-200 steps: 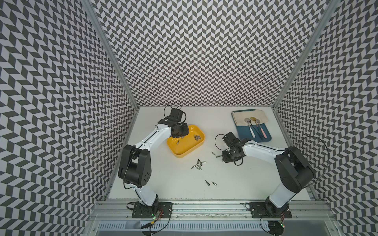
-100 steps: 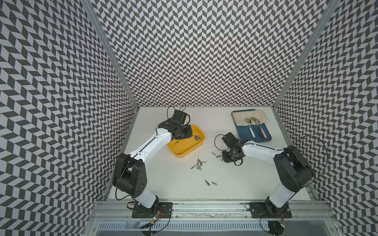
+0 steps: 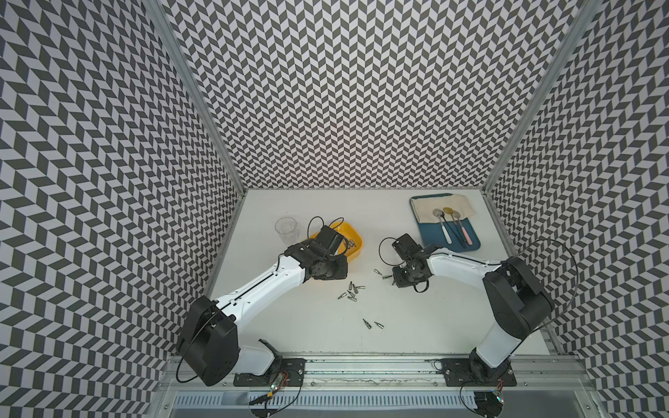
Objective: Put the bit on the desktop into the storage box
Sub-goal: Pick up the screwdriver bit from the center of the board.
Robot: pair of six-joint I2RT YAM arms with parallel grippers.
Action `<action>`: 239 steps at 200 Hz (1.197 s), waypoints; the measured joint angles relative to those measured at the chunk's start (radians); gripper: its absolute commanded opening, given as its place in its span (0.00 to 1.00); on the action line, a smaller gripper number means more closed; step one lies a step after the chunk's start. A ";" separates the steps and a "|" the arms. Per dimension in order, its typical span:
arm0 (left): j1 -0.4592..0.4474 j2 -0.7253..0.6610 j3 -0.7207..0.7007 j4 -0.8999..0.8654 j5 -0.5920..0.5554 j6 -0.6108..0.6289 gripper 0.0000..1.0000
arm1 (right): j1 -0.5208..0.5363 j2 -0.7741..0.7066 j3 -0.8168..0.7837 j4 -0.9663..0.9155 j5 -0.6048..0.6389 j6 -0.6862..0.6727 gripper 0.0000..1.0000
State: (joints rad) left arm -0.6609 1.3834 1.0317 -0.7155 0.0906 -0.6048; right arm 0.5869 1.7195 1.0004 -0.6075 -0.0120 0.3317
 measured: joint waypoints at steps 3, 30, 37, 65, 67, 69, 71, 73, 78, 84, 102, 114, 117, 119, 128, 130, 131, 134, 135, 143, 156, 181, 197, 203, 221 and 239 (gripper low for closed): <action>-0.006 0.000 -0.002 0.002 0.000 -0.004 0.38 | 0.000 0.002 0.002 0.000 0.000 0.000 0.00; -0.051 0.010 -0.003 0.006 -0.006 -0.018 0.38 | -0.004 0.005 0.014 -0.010 0.000 0.000 0.00; -0.061 0.017 -0.003 0.007 -0.008 -0.018 0.39 | -0.008 0.005 0.018 -0.017 0.000 0.000 0.00; -0.113 0.036 -0.003 0.005 -0.018 -0.022 0.39 | -0.036 0.005 0.053 -0.038 -0.002 -0.001 0.00; -0.119 0.037 -0.003 0.005 -0.018 -0.024 0.39 | -0.040 0.004 0.056 -0.040 -0.002 -0.002 0.00; -0.122 0.037 -0.003 0.005 -0.018 -0.025 0.39 | -0.042 0.004 0.059 -0.042 -0.002 -0.002 0.00; -0.127 0.037 -0.003 0.005 -0.018 -0.027 0.39 | -0.045 0.004 0.063 -0.043 -0.002 -0.002 0.00; -0.130 0.037 -0.003 0.004 -0.018 -0.030 0.39 | -0.050 0.003 0.066 -0.044 -0.002 -0.003 0.00; -0.141 0.037 -0.003 0.003 -0.018 -0.037 0.39 | -0.058 0.002 0.073 -0.048 -0.002 -0.004 0.00; -0.153 0.037 -0.004 0.003 -0.018 -0.043 0.39 | -0.069 0.000 0.084 -0.052 -0.002 -0.007 0.00; -0.196 0.037 -0.021 0.007 -0.018 -0.071 0.39 | -0.094 -0.008 0.112 -0.064 -0.002 -0.014 0.00; -0.225 0.038 -0.039 0.007 -0.019 -0.089 0.39 | -0.108 -0.014 0.126 -0.070 -0.002 -0.018 0.00; -0.232 0.038 -0.043 0.007 -0.019 -0.094 0.39 | -0.111 -0.015 0.129 -0.071 -0.002 -0.018 0.00; -0.238 0.039 -0.045 0.007 -0.019 -0.098 0.39 | -0.114 -0.016 0.130 -0.071 -0.002 -0.019 0.00; -0.259 0.044 -0.052 0.007 -0.020 -0.110 0.39 | -0.125 -0.019 0.135 -0.072 -0.002 -0.022 0.00; -0.264 0.045 -0.053 0.007 -0.021 -0.113 0.39 | -0.127 -0.019 0.135 -0.072 -0.002 -0.023 0.00; -0.265 0.047 -0.054 0.007 -0.021 -0.114 0.39 | -0.128 -0.019 0.136 -0.072 -0.002 -0.023 0.00; -0.270 0.050 -0.054 0.007 -0.021 -0.118 0.39 | -0.132 -0.020 0.136 -0.072 -0.002 -0.025 0.00; -0.272 0.051 -0.054 0.007 -0.021 -0.119 0.39 | -0.133 -0.020 0.136 -0.072 -0.002 -0.025 0.00; -0.285 0.062 -0.054 0.012 -0.023 -0.127 0.39 | -0.141 -0.023 0.136 -0.074 -0.003 -0.027 0.00; -0.301 0.085 -0.051 0.022 -0.027 -0.129 0.39 | -0.157 -0.025 0.136 -0.079 -0.004 -0.031 0.00; -0.315 0.166 0.008 0.028 -0.036 -0.098 0.40 | -0.200 -0.038 0.137 -0.095 -0.007 -0.037 0.00; -0.317 0.223 0.068 0.041 -0.037 -0.065 0.40 | -0.237 -0.051 0.148 -0.113 -0.010 -0.040 0.00; -0.319 0.246 0.092 0.046 -0.037 -0.052 0.39 | -0.251 -0.056 0.155 -0.118 -0.011 -0.042 0.00; -0.321 0.320 0.169 0.061 -0.039 -0.014 0.39 | -0.291 -0.070 0.179 -0.126 -0.019 -0.046 0.00; -0.321 0.390 0.239 0.069 -0.042 0.019 0.38 | -0.324 -0.082 0.206 -0.129 -0.027 -0.053 0.00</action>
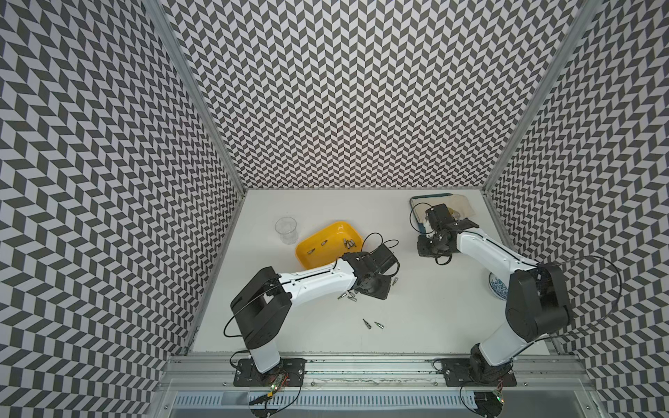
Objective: Put the bit on the desktop into the storage box
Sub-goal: Pick up the screwdriver bit from the center of the board.
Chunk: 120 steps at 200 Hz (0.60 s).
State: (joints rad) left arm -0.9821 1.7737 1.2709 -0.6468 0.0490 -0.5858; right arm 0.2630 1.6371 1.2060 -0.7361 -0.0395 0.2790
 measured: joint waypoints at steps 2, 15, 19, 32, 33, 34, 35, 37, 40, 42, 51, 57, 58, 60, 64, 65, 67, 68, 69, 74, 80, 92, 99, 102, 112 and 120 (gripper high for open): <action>0.000 0.008 0.010 -0.001 0.000 0.005 0.39 | -0.002 -0.001 0.002 0.000 -0.001 -0.001 0.00; 0.000 0.056 0.059 0.001 0.000 0.027 0.38 | -0.021 -0.008 0.017 -0.002 -0.004 -0.003 0.00; 0.000 0.069 0.074 0.002 0.000 0.033 0.38 | -0.025 -0.009 0.021 -0.003 -0.005 -0.004 0.00; 0.000 0.111 0.116 0.003 0.002 0.053 0.38 | -0.035 -0.012 0.030 -0.005 -0.010 -0.009 0.00; 0.000 0.113 0.118 0.004 0.001 0.054 0.38 | -0.036 -0.012 0.030 -0.005 -0.011 -0.009 0.00; 0.000 0.118 0.122 0.004 0.002 0.057 0.38 | -0.037 -0.012 0.030 -0.005 -0.011 -0.010 0.00; 0.000 0.121 0.124 0.003 0.002 0.058 0.38 | -0.038 -0.012 0.031 -0.005 -0.011 -0.010 0.00; 0.000 0.127 0.132 0.003 0.002 0.061 0.38 | -0.039 -0.012 0.031 -0.006 -0.012 -0.010 0.00; 0.000 0.136 0.140 0.004 0.002 0.066 0.38 | -0.040 -0.012 0.032 -0.006 -0.013 -0.011 0.00; 0.000 0.141 0.144 0.004 0.002 0.069 0.38 | -0.041 -0.012 0.033 -0.007 -0.014 -0.011 0.00; 0.000 0.166 0.168 0.003 0.002 0.079 0.38 | -0.046 -0.012 0.033 -0.011 -0.016 -0.014 0.00; 0.000 0.179 0.182 0.003 0.001 0.085 0.38 | -0.050 -0.012 0.033 -0.017 -0.018 -0.017 0.00; 0.000 0.183 0.185 0.003 0.001 0.087 0.38 | -0.050 -0.012 0.033 -0.018 -0.019 -0.017 0.00; 0.000 0.188 0.188 0.003 0.001 0.089 0.38 | -0.051 -0.012 0.033 -0.019 -0.019 -0.018 0.00; 0.000 0.195 0.197 0.003 0.001 0.093 0.38 | -0.052 -0.012 0.033 -0.022 -0.021 -0.019 0.00; 0.000 0.199 0.200 0.003 0.001 0.095 0.38 | -0.052 -0.012 0.033 -0.023 -0.021 -0.021 0.00; 0.000 0.203 0.203 0.003 0.001 0.097 0.38 | -0.053 -0.012 0.033 -0.024 -0.021 -0.021 0.00; 0.000 0.206 0.206 0.003 0.001 0.098 0.38 | -0.053 -0.012 0.033 -0.025 -0.021 -0.022 0.00; 0.000 0.208 0.208 0.003 0.001 0.098 0.38 | -0.053 -0.012 0.033 -0.026 -0.022 -0.022 0.00; 0.000 0.217 0.217 0.003 0.001 0.101 0.37 | -0.056 -0.012 0.033 -0.028 -0.023 -0.025 0.00; 0.000 0.227 0.230 0.002 0.000 0.105 0.37 | -0.058 -0.012 0.033 -0.029 -0.024 -0.026 0.00; 0.000 0.251 0.256 -0.001 -0.002 0.115 0.37 | -0.062 -0.012 0.033 -0.031 -0.026 -0.029 0.00; 0.000 0.261 0.269 -0.003 -0.004 0.119 0.37 | -0.065 -0.012 0.033 -0.033 -0.027 -0.031 0.00; 0.000 0.264 0.273 -0.004 -0.006 0.122 0.37 | -0.066 -0.012 0.033 -0.034 -0.028 -0.032 0.00; 0.000 0.275 0.288 -0.010 -0.010 0.126 0.37 | -0.070 -0.012 0.033 -0.038 -0.029 -0.035 0.00; 0.000 0.284 0.301 -0.013 -0.012 0.128 0.36 | -0.071 -0.012 0.033 -0.040 -0.029 -0.037 0.00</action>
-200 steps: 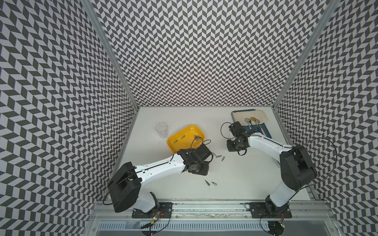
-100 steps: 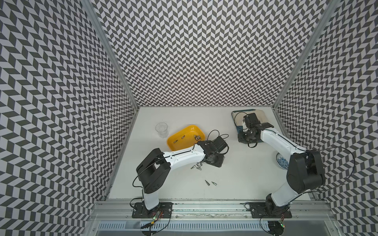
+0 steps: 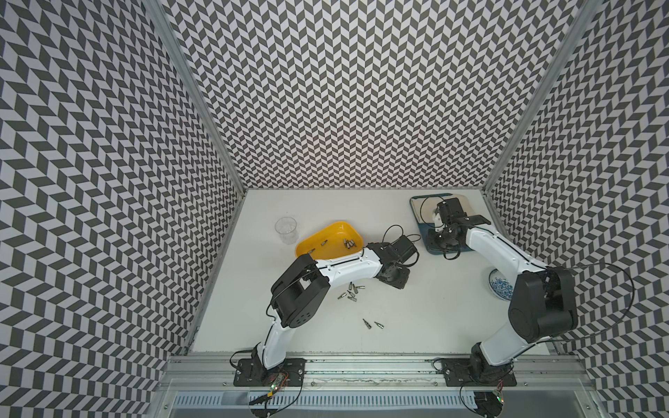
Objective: Put the bit on the desktop into the storage box
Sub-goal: Pick up the screwdriver bit from the center of the board.
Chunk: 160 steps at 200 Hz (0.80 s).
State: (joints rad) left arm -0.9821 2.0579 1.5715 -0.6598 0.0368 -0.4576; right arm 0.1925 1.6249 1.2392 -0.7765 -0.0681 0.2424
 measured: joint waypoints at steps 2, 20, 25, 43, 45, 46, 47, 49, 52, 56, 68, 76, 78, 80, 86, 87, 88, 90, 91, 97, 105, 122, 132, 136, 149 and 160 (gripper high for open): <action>0.000 0.002 0.002 0.000 -0.001 0.001 0.36 | 0.000 0.000 0.000 0.000 0.000 0.000 0.00; 0.000 0.023 0.023 -0.005 -0.007 0.011 0.36 | -0.003 0.000 0.000 -0.003 -0.001 -0.005 0.00; 0.001 0.028 0.028 -0.007 -0.008 0.013 0.35 | -0.004 0.000 0.000 -0.003 -0.001 -0.007 0.00; 0.003 0.045 0.034 -0.008 -0.011 0.019 0.35 | -0.007 -0.001 0.000 -0.005 -0.001 -0.010 0.00; 0.003 0.045 0.034 -0.009 -0.011 0.019 0.35 | -0.007 -0.001 0.000 -0.005 -0.001 -0.011 0.00; 0.003 0.047 0.034 -0.010 -0.011 0.020 0.35 | -0.007 -0.001 0.000 -0.005 -0.001 -0.011 0.00; 0.003 0.047 0.034 -0.010 -0.011 0.020 0.35 | -0.007 -0.001 0.000 -0.005 -0.001 -0.011 0.00; 0.004 0.049 0.034 -0.011 -0.011 0.020 0.35 | -0.007 -0.001 0.000 -0.005 -0.001 -0.011 0.00; 0.005 0.050 0.034 -0.011 -0.012 0.021 0.35 | -0.007 -0.001 0.000 -0.005 -0.002 -0.012 0.00; 0.007 0.053 0.035 -0.013 -0.013 0.021 0.35 | -0.007 -0.002 0.000 -0.005 -0.002 -0.013 0.00; 0.011 0.064 0.043 -0.019 -0.013 0.024 0.35 | -0.008 -0.002 0.000 -0.006 -0.004 -0.014 0.00; 0.014 0.071 0.051 -0.021 -0.013 0.027 0.35 | -0.008 -0.002 0.000 -0.006 -0.005 -0.015 0.00; 0.015 0.074 0.052 -0.021 -0.014 0.027 0.35 | -0.008 -0.002 0.000 -0.006 -0.005 -0.015 0.00; 0.016 0.076 0.055 -0.021 -0.013 0.027 0.35 | -0.009 -0.002 0.000 -0.006 -0.005 -0.015 0.00; 0.019 0.082 0.061 -0.024 -0.014 0.031 0.35 | -0.010 -0.002 0.000 -0.006 -0.006 -0.015 0.00; 0.019 0.082 0.062 -0.024 -0.013 0.031 0.35 | -0.010 -0.002 0.000 -0.006 -0.006 -0.016 0.00; 0.019 0.083 0.063 -0.024 -0.013 0.031 0.35 | -0.010 -0.002 0.000 -0.006 -0.007 -0.016 0.00; 0.021 0.085 0.065 -0.025 -0.014 0.032 0.35 | -0.010 -0.002 0.000 -0.006 -0.007 -0.016 0.00; 0.021 0.085 0.066 -0.025 -0.014 0.032 0.35 | -0.011 -0.002 0.000 -0.006 -0.007 -0.016 0.00; 0.023 0.090 0.072 -0.026 -0.013 0.035 0.35 | -0.012 -0.002 0.000 -0.006 -0.007 -0.016 0.00; 0.024 0.097 0.082 -0.029 -0.014 0.039 0.35 | -0.013 -0.002 0.000 -0.006 -0.007 -0.016 0.00; 0.029 0.110 0.098 -0.032 -0.014 0.043 0.35 | -0.014 -0.002 0.000 -0.006 -0.008 -0.016 0.00; 0.031 0.114 0.102 -0.034 -0.014 0.045 0.34 | -0.014 -0.002 0.000 -0.006 -0.008 -0.016 0.00; 0.032 0.116 0.103 -0.035 -0.014 0.045 0.34 | -0.014 -0.002 0.000 -0.006 -0.008 -0.017 0.00; 0.033 0.119 0.105 -0.039 -0.014 0.046 0.34 | -0.015 -0.002 0.000 -0.007 -0.008 -0.018 0.00; 0.033 0.123 0.107 -0.041 -0.014 0.046 0.34 | -0.016 -0.002 0.000 -0.007 -0.009 -0.018 0.00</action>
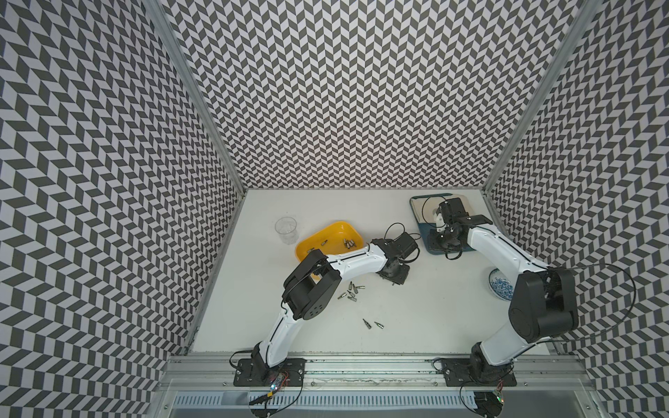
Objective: Put the bit on the desktop into the storage box
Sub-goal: Pick up the screwdriver bit from the center of the board.
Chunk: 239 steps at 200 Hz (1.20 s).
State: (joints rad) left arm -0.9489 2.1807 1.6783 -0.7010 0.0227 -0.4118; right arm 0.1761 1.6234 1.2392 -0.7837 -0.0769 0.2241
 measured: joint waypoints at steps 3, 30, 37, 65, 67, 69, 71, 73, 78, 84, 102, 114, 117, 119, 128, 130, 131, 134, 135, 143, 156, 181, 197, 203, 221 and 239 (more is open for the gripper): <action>0.000 0.001 0.001 -0.001 0.000 0.000 0.34 | -0.001 0.000 0.000 0.000 0.000 0.000 0.00; 0.000 0.007 0.003 -0.006 0.000 0.000 0.34 | -0.003 0.000 0.000 -0.001 -0.002 -0.001 0.00; 0.000 0.008 0.003 -0.008 0.000 0.000 0.34 | -0.003 0.000 0.000 -0.001 -0.003 -0.002 0.00; 0.000 0.013 0.003 -0.011 0.001 0.000 0.32 | -0.004 0.000 0.000 -0.001 -0.003 -0.007 0.00; 0.000 0.014 0.003 -0.011 0.001 0.000 0.32 | -0.004 0.000 0.000 -0.001 -0.003 -0.007 0.00; 0.000 0.015 0.003 -0.012 0.001 0.000 0.32 | -0.004 0.000 0.000 -0.001 -0.003 -0.007 0.00; 0.000 0.015 0.003 -0.012 0.001 0.000 0.31 | -0.004 0.000 0.000 -0.001 -0.004 -0.008 0.00; 0.000 0.015 0.003 -0.012 0.001 0.000 0.31 | -0.004 0.000 0.000 -0.001 -0.004 -0.008 0.00; 0.000 0.018 0.003 -0.013 0.001 0.001 0.31 | -0.004 0.000 0.000 -0.001 -0.005 -0.008 0.00; 0.000 0.019 0.005 -0.012 0.001 0.002 0.31 | -0.004 0.000 0.000 -0.001 -0.005 -0.008 0.00; 0.000 0.020 0.006 -0.012 0.001 0.003 0.31 | -0.005 0.000 0.000 -0.001 -0.006 -0.009 0.00; 0.000 0.021 0.008 -0.012 0.001 0.003 0.30 | -0.005 0.000 0.000 -0.001 -0.006 -0.011 0.00; 0.000 0.021 0.008 -0.012 0.001 0.003 0.30 | -0.005 0.000 0.000 -0.001 -0.006 -0.011 0.00; 0.000 0.021 0.008 -0.012 0.001 0.003 0.30 | -0.005 0.000 0.000 -0.001 -0.006 -0.011 0.00; 0.000 0.022 0.009 -0.013 0.002 0.003 0.30 | -0.005 0.000 0.000 -0.001 -0.006 -0.012 0.00; 0.000 0.022 0.009 -0.013 0.001 0.003 0.30 | -0.005 0.000 0.000 -0.001 -0.006 -0.013 0.00; 0.000 0.023 0.009 -0.013 0.001 0.003 0.30 | -0.005 0.000 0.000 -0.001 -0.006 -0.013 0.00; 0.000 0.023 0.010 -0.013 0.001 0.003 0.30 | -0.005 0.000 0.000 -0.001 -0.006 -0.013 0.00; 0.000 0.023 0.010 -0.014 0.002 0.003 0.30 | -0.005 0.000 0.000 -0.001 -0.006 -0.014 0.00; 0.000 0.026 0.017 -0.019 0.001 0.003 0.30 | -0.005 0.000 0.000 -0.001 -0.006 -0.014 0.00; 0.000 0.033 0.029 -0.024 0.001 0.003 0.29 | -0.005 0.000 0.000 -0.001 -0.006 -0.014 0.00; -0.001 0.047 0.053 -0.043 0.000 0.013 0.27 | -0.005 0.000 0.000 -0.001 -0.006 -0.014 0.00; -0.004 0.052 0.062 -0.056 -0.002 0.019 0.26 | -0.005 0.000 0.000 -0.001 -0.006 -0.014 0.00; -0.005 0.053 0.064 -0.060 -0.003 0.022 0.26 | -0.005 0.000 0.000 -0.001 -0.006 -0.014 0.00; -0.007 0.053 0.064 -0.066 -0.003 0.026 0.24 | -0.005 0.000 0.000 -0.001 -0.006 -0.014 0.00; -0.007 0.053 0.064 -0.069 -0.004 0.030 0.22 | -0.005 0.000 0.000 -0.001 -0.006 -0.014 0.00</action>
State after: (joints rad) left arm -0.9558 2.2337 1.7428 -0.7696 0.0189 -0.3820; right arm 0.1715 1.6234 1.2392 -0.7845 -0.0834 0.2100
